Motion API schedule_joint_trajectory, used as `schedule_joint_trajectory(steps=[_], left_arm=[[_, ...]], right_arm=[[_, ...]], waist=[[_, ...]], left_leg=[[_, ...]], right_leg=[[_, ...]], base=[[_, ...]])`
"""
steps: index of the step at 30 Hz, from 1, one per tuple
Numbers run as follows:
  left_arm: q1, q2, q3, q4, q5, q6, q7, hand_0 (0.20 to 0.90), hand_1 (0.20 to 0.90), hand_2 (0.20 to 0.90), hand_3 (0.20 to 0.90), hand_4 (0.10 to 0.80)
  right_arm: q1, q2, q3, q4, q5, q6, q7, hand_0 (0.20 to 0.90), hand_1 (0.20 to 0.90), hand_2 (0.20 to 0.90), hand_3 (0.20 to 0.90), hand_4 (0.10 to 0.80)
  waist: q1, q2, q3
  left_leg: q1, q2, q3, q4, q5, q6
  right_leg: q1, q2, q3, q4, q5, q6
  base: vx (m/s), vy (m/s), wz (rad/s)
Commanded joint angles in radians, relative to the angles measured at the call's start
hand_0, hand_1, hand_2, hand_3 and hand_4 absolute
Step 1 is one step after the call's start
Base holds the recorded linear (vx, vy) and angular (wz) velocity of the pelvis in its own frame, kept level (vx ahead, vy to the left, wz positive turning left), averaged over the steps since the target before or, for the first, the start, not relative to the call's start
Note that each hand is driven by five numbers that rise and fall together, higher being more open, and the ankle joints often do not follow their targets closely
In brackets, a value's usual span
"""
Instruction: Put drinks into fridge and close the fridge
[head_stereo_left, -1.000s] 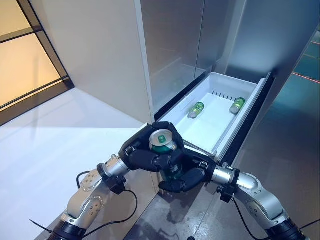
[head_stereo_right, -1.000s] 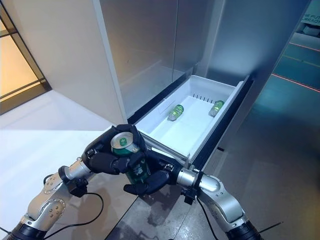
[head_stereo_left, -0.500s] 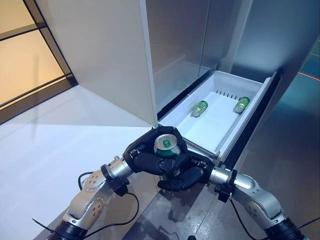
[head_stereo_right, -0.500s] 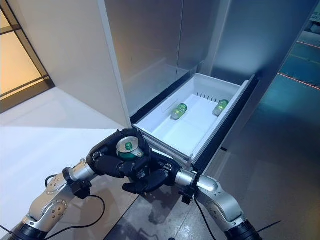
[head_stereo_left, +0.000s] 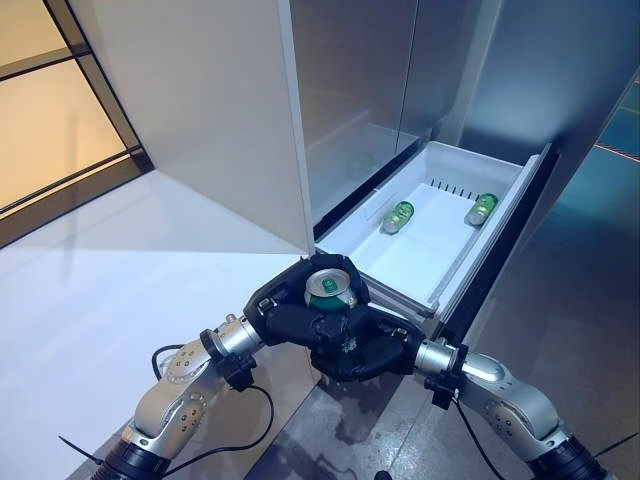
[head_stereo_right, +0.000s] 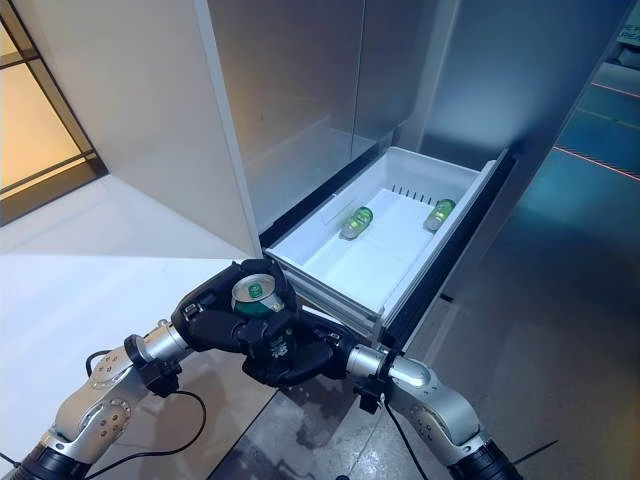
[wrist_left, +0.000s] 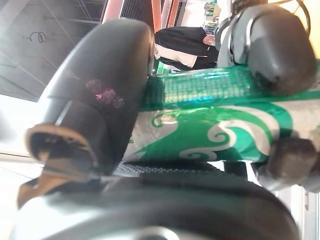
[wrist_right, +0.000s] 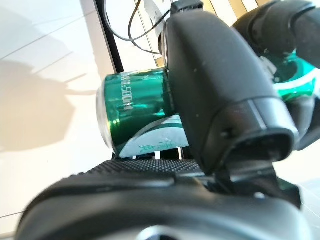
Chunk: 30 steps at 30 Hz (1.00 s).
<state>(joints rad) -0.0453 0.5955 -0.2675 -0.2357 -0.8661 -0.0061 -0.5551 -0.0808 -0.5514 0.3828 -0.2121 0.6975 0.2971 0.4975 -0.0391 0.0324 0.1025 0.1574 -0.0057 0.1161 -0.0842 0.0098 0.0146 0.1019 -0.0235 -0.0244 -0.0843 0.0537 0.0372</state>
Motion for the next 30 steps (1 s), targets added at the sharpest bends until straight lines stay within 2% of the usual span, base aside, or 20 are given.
schedule_joint_trajectory(steps=[1,4,5,6,8,10,11,15,20,24,30], left_arm=[[-0.194,-0.041,-0.026,-0.055,0.004,-0.110,-0.060,0.300,0.300,0.300,0.200,0.100],[-0.196,-0.042,-0.028,-0.056,0.023,-0.119,-0.052,0.300,0.300,0.300,0.200,0.100],[-0.195,-0.043,-0.026,-0.054,0.025,-0.127,-0.053,0.493,0.493,0.493,0.425,0.325],[-0.196,-0.044,-0.024,-0.053,0.024,-0.135,-0.054,0.552,0.552,0.552,0.494,0.394],[-0.195,-0.048,-0.015,-0.056,0.024,-0.146,-0.054,0.561,0.561,0.561,0.505,0.405],[-0.194,-0.052,-0.009,-0.061,0.033,-0.161,-0.046,0.599,0.599,0.599,0.549,0.449],[-0.193,-0.054,-0.006,-0.060,0.036,-0.173,-0.040,0.900,0.900,0.900,0.900,0.800],[-0.191,-0.065,0.019,-0.067,0.049,-0.242,-0.004,0.900,0.900,0.900,0.900,0.800],[-0.194,-0.069,0.064,-0.078,0.111,-0.378,0.093,0.900,0.900,0.900,0.900,0.800],[-0.202,-0.080,0.095,-0.079,0.118,-0.406,0.146,0.900,0.900,0.900,0.900,0.800],[-0.205,-0.130,0.129,-0.061,0.139,-0.433,0.268,0.900,0.900,0.900,0.900,0.800]], right_arm=[[-0.091,0.108,-0.019,-0.066,0.128,-0.112,-0.047,0.300,0.300,0.300,0.200,0.100],[-0.103,0.089,-0.044,-0.074,0.093,-0.150,-0.069,0.300,0.300,0.300,0.200,0.100],[-0.109,0.083,-0.053,-0.079,0.094,-0.153,-0.077,0.300,0.300,0.300,0.200,0.100],[-0.114,0.079,-0.062,-0.085,0.092,-0.157,-0.084,0.300,0.300,0.300,0.200,0.100],[-0.126,0.068,-0.086,-0.099,0.091,-0.166,-0.102,0.300,0.300,0.300,0.200,0.100],[-0.135,0.064,-0.106,-0.108,0.084,-0.174,-0.118,0.300,0.300,0.300,0.200,0.100],[-0.140,0.060,-0.116,-0.111,0.081,-0.179,-0.127,0.300,0.300,0.300,0.200,0.100],[-0.162,0.041,-0.165,-0.116,0.047,-0.198,-0.164,0.300,0.300,0.300,0.200,0.100],[-0.196,-0.008,-0.236,-0.128,-0.026,-0.223,-0.230,0.300,0.300,0.300,0.200,0.100],[-0.245,-0.032,-0.280,-0.124,-0.070,-0.239,-0.274,0.300,0.300,0.300,0.200,0.100],[-0.347,-0.084,-0.344,-0.104,-0.210,-0.253,-0.396,0.300,0.300,0.300,0.200,0.100]], waist=[[-0.015,-0.021,-0.059],[-0.018,-0.022,-0.057],[-0.019,-0.022,-0.057],[-0.019,-0.023,-0.056],[-0.020,-0.024,-0.056],[-0.020,-0.026,-0.057],[-0.020,-0.027,-0.056],[-0.017,-0.031,-0.058],[-0.012,-0.041,-0.061],[-0.006,-0.049,-0.063],[-0.001,-0.060,-0.067]], left_leg=[[-0.002,-0.043,-0.064,0.017,-0.058,0.021],[-0.001,-0.041,-0.062,0.016,-0.059,0.021],[0.000,-0.041,-0.062,0.016,-0.060,0.021],[0.001,-0.041,-0.062,0.016,-0.060,0.021],[0.002,-0.041,-0.064,0.016,-0.062,0.020],[0.000,-0.040,-0.064,0.016,-0.062,0.020],[0.001,-0.040,-0.064,0.017,-0.063,0.019],[0.000,-0.041,-0.067,0.019,-0.065,0.019],[-0.005,-0.041,-0.073,0.027,-0.071,0.020],[-0.015,-0.043,-0.078,0.033,-0.068,0.019],[-0.016,-0.044,-0.085,0.035,-0.076,0.016]], right_leg=[[-0.007,0.033,-0.010,0.079,-0.087,0.037],[-0.006,0.033,-0.009,0.079,-0.087,0.037],[-0.006,0.033,-0.009,0.079,-0.087,0.037],[-0.006,0.034,-0.009,0.080,-0.087,0.036],[-0.006,0.035,-0.008,0.081,-0.088,0.036],[-0.006,0.035,-0.010,0.082,-0.090,0.036],[-0.006,0.035,-0.010,0.082,-0.090,0.036],[-0.005,0.037,-0.014,0.085,-0.094,0.032],[-0.007,0.038,-0.024,0.094,-0.102,0.026],[-0.014,0.039,-0.028,0.099,-0.098,0.021],[-0.014,0.043,-0.033,0.105,-0.105,0.015]], base=[[0.000,0.000,0.00],[0.000,0.000,0.00],[0.000,0.000,0.00],[0.000,0.000,0.00],[0.000,0.000,0.00],[0.000,0.000,0.00],[0.000,0.000,0.00],[0.000,0.000,0.00],[0.000,0.000,0.00],[-0.023,-0.012,0.01],[-0.001,-0.003,0.06]])
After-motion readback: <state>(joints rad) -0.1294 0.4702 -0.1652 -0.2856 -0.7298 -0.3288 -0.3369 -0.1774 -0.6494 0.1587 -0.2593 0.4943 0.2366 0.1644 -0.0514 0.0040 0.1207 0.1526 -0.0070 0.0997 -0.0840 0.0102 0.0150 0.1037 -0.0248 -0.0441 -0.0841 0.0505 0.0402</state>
